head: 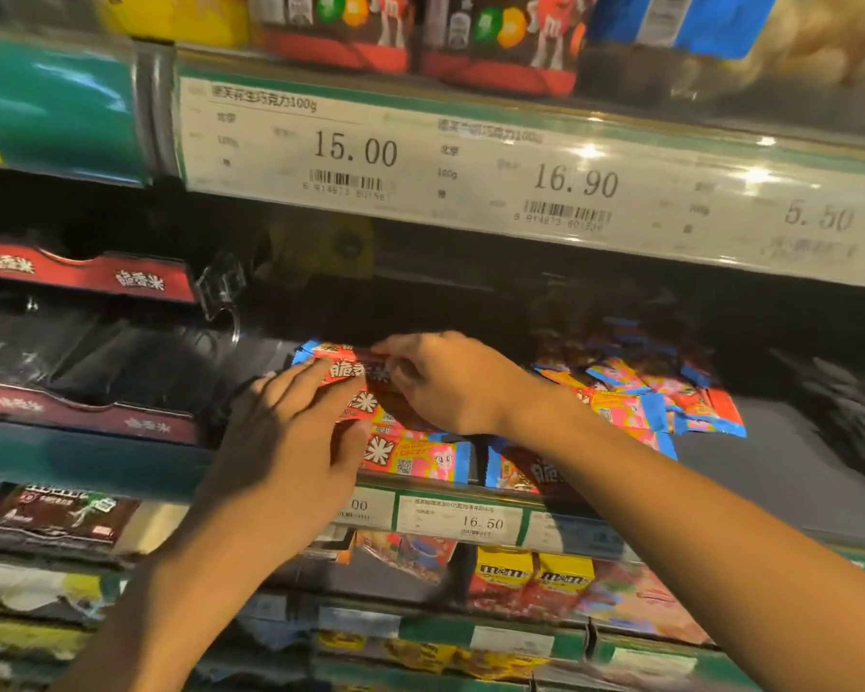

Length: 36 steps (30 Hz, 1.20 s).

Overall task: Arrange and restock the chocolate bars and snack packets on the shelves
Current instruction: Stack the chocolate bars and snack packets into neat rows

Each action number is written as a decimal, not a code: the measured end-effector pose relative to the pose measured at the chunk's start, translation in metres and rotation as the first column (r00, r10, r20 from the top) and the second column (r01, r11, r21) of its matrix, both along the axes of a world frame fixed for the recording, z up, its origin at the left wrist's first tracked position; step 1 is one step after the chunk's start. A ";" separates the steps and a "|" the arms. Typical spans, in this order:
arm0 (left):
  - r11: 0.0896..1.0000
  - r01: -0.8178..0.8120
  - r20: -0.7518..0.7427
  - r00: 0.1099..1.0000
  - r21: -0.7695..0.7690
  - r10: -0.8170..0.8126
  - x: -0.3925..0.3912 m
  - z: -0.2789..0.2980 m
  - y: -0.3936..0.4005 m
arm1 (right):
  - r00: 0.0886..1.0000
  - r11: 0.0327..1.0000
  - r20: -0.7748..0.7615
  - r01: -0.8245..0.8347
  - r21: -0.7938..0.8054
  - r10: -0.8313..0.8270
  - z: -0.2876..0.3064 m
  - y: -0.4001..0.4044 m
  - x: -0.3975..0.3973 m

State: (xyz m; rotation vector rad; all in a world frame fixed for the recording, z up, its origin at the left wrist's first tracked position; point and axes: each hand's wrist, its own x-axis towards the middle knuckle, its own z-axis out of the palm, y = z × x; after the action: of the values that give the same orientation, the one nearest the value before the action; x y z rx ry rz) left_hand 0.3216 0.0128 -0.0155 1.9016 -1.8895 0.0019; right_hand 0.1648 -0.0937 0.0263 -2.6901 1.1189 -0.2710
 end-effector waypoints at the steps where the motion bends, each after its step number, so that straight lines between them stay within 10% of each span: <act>1: 1.000 0.014 -0.011 1.000 -0.011 -0.014 -0.003 0.000 0.000 | 1.000 1.000 0.016 0.013 -0.018 -0.012 0.001 0.003 -0.004; 14: 0.978 0.206 -0.114 0.972 0.003 -0.205 -0.082 0.021 -0.025 | 0.862 0.835 0.020 0.497 -0.235 -0.507 0.001 0.004 -0.136; 20: 0.945 0.311 -0.151 0.944 0.104 -0.294 -0.106 0.042 -0.063 | 0.777 0.777 -0.015 0.630 0.010 -0.630 0.000 -0.011 -0.169; 36: 0.817 0.437 -0.124 0.898 0.375 -0.423 -0.130 0.031 -0.155 | 0.882 0.880 0.017 0.469 0.077 -0.471 -0.002 -0.046 -0.184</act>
State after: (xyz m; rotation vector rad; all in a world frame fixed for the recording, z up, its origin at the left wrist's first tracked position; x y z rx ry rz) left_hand 0.1916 -0.1420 0.0153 1.6327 -2.3951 -0.5971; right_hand -0.0191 -0.1394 0.0243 -2.3026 1.7274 -0.3447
